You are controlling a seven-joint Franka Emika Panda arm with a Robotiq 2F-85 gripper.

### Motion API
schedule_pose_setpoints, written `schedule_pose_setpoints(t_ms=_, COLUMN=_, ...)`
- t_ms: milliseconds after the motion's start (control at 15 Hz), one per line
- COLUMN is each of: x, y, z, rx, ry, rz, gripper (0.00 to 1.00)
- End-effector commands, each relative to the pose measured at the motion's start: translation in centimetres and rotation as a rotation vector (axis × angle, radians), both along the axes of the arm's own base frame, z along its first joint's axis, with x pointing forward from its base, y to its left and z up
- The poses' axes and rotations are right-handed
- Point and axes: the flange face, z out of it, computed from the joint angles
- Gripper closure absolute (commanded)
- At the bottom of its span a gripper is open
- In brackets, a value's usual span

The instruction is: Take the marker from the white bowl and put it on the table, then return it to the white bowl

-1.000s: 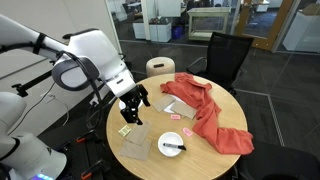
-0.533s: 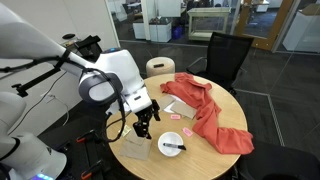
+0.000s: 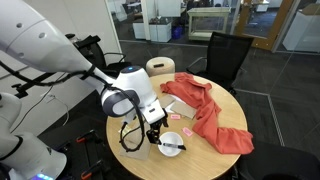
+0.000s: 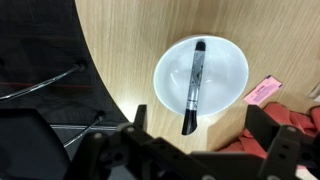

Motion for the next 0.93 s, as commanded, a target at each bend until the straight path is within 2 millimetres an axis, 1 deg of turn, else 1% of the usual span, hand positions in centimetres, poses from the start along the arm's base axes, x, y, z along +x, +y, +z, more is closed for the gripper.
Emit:
schedule_pose_setpoints(t_ms=0, x=1.8, y=-0.1, z=-1.9, rx=-0.005, ry=-0.01, rz=-0.013, gripper=0.0)
schedule_pose_setpoints(t_ms=400, x=3.9, y=0.2, z=-4.8, rx=0.012, ry=0.003, rz=-0.049, gripper=0.01)
schedule_pose_setpoints(t_ms=467, x=4.2, y=0.0, z=-5.3, rx=0.015, ry=0.006, rz=-0.059, gripper=0.07)
schedule_pose_setpoints(t_ms=533, x=4.4, y=-0.2, z=-5.6, rx=0.015, ry=0.009, rz=-0.069, gripper=0.08)
schedule_pose_setpoints(t_ms=800, x=5.3, y=-1.5, z=-6.8, rx=0.021, ry=0.016, rz=-0.106, gripper=0.19)
schedule_pose_setpoints(t_ms=867, x=5.5, y=-1.8, z=-7.0, rx=0.022, ry=0.016, rz=-0.115, gripper=0.2)
